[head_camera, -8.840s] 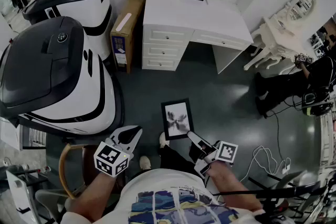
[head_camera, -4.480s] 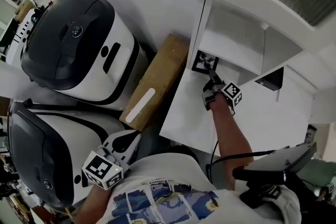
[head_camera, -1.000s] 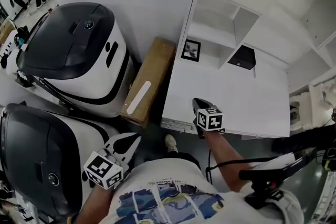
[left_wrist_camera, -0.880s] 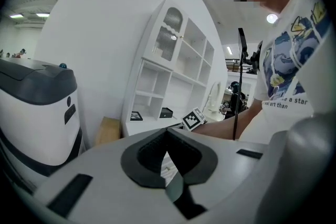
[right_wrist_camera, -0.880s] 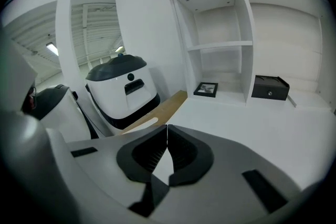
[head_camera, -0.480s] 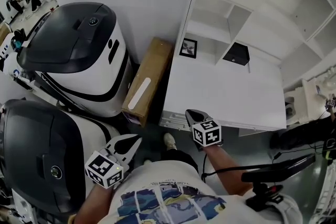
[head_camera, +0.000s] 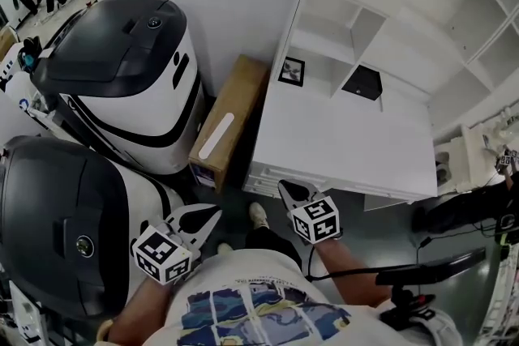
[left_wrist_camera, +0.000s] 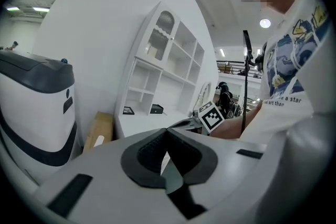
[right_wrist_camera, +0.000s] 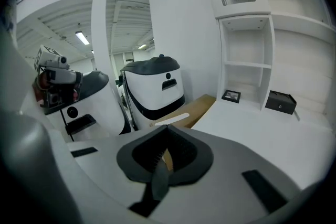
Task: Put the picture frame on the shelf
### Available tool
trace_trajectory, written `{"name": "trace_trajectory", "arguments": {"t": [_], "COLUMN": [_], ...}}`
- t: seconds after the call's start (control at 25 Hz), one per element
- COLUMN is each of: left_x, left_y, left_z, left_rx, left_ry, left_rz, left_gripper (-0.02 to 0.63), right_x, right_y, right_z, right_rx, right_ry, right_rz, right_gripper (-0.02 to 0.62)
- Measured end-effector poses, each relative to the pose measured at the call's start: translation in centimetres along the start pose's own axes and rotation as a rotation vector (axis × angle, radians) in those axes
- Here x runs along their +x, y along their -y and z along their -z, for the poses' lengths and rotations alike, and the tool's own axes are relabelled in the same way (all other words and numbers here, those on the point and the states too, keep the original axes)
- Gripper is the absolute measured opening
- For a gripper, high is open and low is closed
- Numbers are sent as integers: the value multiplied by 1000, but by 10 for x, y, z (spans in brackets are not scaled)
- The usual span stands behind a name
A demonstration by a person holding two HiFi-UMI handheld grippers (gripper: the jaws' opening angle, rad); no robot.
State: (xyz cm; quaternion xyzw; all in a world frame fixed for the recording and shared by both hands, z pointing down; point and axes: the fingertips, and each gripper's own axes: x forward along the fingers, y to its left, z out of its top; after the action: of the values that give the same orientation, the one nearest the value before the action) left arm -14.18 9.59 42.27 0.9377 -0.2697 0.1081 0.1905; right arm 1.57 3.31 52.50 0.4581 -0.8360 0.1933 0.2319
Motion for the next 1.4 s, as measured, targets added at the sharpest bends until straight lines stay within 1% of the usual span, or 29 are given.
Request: {"name": "trace_trajectory", "arguments": {"t": [0.2,0.56,1.04,1.4], "left_x": [-2,-7,-19,-20], "left_y": [5,7,0,3], "left_z": [13,20,28,30], "left_rx": [-14,-19,-31,-35], "left_ry": [-5,3,6,-3], "left_rz": [7,6,-3,-5], "left_gripper": [14,14,14,13], "right_x": [-12,-16,-9,-10], "right_y": [-20,-45,-67,-71], "right_z": [5,9,4,4], "right_rx": [-45,-115,-145,-158], "right_ry": [1,-2,-1,-5], "right_rz": [-17,-50,-79,-92], "right_gripper": [25,25,25,25]}}
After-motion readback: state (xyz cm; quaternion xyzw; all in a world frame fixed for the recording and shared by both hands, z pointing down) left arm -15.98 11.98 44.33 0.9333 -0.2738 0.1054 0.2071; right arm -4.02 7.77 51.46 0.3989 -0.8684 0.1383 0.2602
